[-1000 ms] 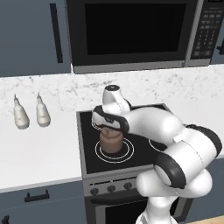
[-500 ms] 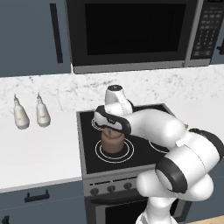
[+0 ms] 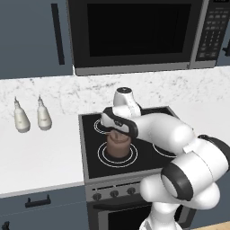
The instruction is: Pick the kettle from the counter and place it on a stove burner. Then turn the burner on.
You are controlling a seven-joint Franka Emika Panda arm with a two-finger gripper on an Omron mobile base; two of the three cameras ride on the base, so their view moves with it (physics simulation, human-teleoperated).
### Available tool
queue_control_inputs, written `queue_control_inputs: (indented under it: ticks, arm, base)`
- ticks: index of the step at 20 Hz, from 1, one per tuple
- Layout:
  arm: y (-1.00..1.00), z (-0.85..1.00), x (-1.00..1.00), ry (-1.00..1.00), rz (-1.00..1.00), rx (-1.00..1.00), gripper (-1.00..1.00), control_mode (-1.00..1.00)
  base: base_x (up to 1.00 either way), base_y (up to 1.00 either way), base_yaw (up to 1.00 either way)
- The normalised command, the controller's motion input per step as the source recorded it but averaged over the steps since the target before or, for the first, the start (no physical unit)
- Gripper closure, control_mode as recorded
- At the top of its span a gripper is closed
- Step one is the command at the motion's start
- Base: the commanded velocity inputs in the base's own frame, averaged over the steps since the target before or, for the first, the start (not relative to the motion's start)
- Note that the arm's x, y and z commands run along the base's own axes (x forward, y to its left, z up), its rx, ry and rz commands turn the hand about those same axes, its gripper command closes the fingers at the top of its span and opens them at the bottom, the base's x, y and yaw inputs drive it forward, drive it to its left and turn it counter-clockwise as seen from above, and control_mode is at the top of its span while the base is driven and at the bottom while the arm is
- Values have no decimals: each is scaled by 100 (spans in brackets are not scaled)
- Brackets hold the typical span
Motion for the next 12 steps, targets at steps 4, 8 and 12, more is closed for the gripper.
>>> queue_control_inputs:
  ticks: [4, 8, 12]
  arm:
    - [6, -25, -2, 12, 0, 0, 100, -100]
    - [6, -14, 0, 6, 0, 0, 100, -100]
    - [1, -21, -4, 6, 0, 0, 100, -100]
  base:
    - [0, 0, 0]
    - [0, 0, 0]
    - [0, 0, 0]
